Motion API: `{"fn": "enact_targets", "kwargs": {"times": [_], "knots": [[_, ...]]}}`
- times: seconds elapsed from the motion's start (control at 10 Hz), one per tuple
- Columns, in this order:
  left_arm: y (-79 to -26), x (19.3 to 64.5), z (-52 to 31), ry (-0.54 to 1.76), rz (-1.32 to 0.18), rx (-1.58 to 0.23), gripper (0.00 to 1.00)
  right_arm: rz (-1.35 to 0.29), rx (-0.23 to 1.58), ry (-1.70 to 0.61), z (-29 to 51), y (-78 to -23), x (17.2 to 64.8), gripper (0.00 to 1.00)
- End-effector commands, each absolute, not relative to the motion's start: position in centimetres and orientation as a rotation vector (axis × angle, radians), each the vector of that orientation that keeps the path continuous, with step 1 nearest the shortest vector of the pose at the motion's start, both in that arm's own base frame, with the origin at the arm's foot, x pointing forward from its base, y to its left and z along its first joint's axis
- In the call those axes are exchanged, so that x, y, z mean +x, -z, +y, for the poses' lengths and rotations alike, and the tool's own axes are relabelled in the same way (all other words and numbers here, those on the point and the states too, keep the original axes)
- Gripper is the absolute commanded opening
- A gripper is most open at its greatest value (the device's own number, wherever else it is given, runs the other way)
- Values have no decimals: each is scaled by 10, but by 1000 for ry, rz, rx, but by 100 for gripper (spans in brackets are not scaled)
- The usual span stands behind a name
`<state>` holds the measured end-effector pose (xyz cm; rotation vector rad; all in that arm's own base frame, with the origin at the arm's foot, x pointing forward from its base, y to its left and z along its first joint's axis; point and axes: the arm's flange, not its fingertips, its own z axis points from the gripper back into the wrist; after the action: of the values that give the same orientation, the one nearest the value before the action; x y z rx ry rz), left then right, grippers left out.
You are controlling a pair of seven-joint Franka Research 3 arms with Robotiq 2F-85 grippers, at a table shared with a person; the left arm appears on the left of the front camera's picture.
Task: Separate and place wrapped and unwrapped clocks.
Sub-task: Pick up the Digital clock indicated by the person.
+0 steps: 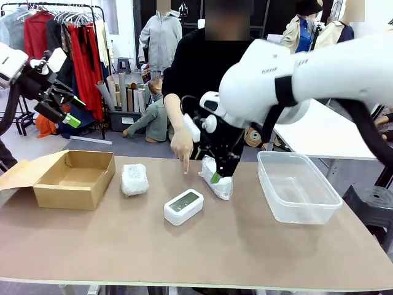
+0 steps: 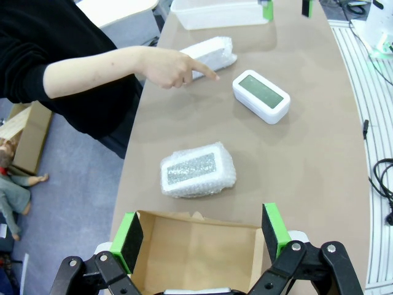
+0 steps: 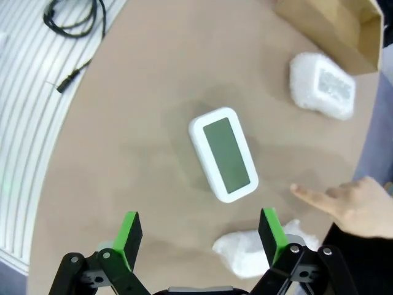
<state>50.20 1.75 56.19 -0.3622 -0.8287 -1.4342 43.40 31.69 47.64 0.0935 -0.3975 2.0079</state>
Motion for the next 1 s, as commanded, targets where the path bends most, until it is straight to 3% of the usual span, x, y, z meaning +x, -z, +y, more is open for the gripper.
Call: {"fn": "enact_targets", "kwargs": {"times": [0.0,0.2,0.7,0.9], "knots": [[-562,502,18,1432,-831,-363,100,-448,60,-2073,323,-449,436,100],[-562,502,18,1432,-831,-363,100,-381,144,-2109,313,-455,451,100],[-562,502,18,1432,-831,-363,100,-402,94,-2067,325,-445,440,100],[-562,502,18,1432,-831,-363,100,-301,79,-2135,345,-427,463,100]]}}
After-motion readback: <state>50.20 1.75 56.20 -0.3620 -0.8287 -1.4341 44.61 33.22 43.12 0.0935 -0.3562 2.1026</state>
